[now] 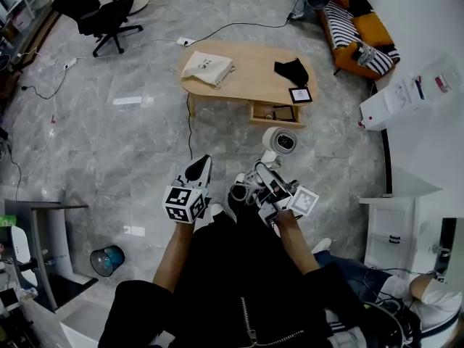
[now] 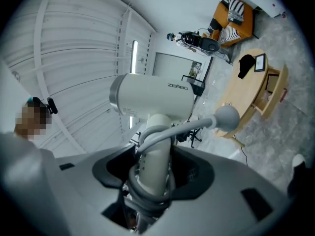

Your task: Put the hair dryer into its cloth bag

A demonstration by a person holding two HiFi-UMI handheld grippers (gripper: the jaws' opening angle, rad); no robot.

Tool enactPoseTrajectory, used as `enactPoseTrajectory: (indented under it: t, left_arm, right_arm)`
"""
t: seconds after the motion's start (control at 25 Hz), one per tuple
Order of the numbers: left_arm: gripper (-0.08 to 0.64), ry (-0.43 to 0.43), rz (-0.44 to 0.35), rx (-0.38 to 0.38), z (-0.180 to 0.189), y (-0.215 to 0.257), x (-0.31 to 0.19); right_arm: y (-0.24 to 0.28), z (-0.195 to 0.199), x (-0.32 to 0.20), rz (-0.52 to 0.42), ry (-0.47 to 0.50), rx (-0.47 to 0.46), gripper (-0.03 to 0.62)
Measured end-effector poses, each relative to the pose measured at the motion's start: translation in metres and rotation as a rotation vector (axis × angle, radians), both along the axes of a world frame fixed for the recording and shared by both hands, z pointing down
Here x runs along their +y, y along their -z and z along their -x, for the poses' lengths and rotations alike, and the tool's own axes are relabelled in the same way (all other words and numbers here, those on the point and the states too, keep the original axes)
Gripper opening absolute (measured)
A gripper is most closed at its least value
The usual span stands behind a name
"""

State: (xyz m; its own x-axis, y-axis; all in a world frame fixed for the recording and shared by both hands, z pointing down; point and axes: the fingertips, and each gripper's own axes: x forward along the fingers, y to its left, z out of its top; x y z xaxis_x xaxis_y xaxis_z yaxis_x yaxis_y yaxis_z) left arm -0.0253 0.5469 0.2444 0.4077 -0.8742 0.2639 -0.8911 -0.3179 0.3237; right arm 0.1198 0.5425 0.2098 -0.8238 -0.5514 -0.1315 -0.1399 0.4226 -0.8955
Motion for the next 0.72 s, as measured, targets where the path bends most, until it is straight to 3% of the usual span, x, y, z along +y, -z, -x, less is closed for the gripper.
enactPoseTrajectory:
  t: [0.36,0.72]
  left_arm:
    - [0.014,-0.017,0.009,0.001,-0.007,-0.001,-0.009]
    - [0.014,-0.031,0.038,-0.004,-0.007,-0.004,-0.049]
  right_arm:
    - [-0.004,-0.001,-0.004,0.017,0.006,0.008,0.222]
    - [-0.008,-0.001,-0.041,0.041,-0.001,0.004,0.222]
